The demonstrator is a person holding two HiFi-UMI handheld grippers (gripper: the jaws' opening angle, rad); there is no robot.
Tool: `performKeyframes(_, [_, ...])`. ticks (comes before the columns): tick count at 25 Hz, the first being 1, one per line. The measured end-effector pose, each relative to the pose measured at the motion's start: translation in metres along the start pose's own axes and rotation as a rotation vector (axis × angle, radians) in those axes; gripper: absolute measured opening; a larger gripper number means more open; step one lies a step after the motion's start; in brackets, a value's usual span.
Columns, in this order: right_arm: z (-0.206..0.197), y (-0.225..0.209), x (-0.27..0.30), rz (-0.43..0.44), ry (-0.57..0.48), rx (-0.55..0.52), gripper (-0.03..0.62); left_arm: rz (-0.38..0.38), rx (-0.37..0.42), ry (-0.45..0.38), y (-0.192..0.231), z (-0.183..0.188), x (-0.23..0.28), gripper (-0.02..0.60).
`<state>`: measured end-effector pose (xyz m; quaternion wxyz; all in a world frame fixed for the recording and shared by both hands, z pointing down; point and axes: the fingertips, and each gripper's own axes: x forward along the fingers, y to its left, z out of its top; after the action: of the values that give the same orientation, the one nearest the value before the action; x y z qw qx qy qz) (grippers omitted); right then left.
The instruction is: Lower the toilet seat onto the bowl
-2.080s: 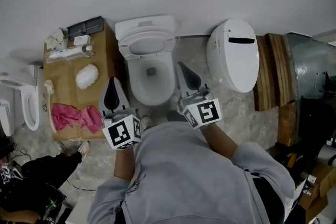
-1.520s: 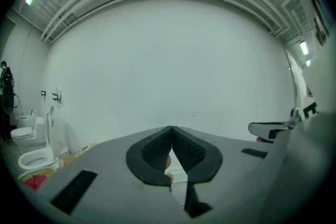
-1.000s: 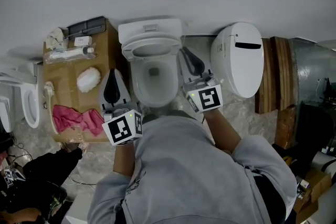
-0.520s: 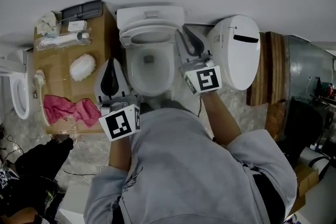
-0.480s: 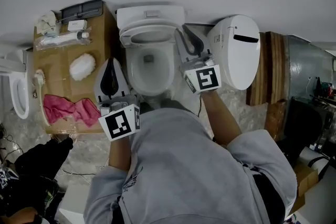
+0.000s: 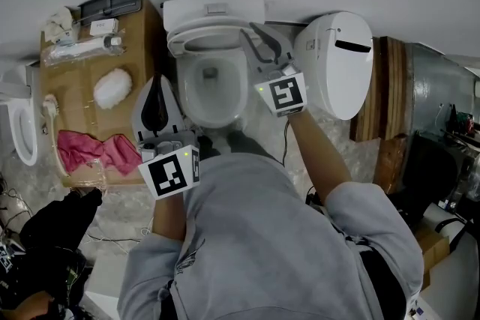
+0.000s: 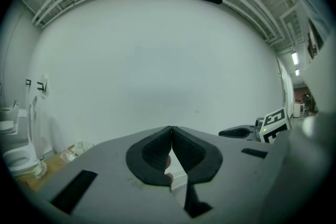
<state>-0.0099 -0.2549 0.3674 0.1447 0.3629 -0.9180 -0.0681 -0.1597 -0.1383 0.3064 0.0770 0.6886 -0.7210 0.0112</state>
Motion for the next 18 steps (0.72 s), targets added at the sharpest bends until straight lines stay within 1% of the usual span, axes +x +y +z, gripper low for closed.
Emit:
performKeyframes(5, [-0.017,0.006,0.011,0.058,0.014,-0.069,0.055,-0.009,0.000,0.017,-0.003,-0.009,0.002,0.000])
performKeyframes(10, [-0.041,0.013,0.022,0.107,0.053,-0.102,0.057,-0.017,0.003,0.037,-0.003,-0.019,0.005,0.000])
performKeyframes(13, [-0.057,0.014,0.029,0.117,0.077,-0.112,0.057,-0.021,0.007,0.044,-0.002,-0.023,0.006,0.000])
performKeyframes(18, [-0.080,0.012,0.043,0.140,0.117,-0.169,0.060,-0.031,0.014,0.057,-0.001,-0.029,0.011,0.000])
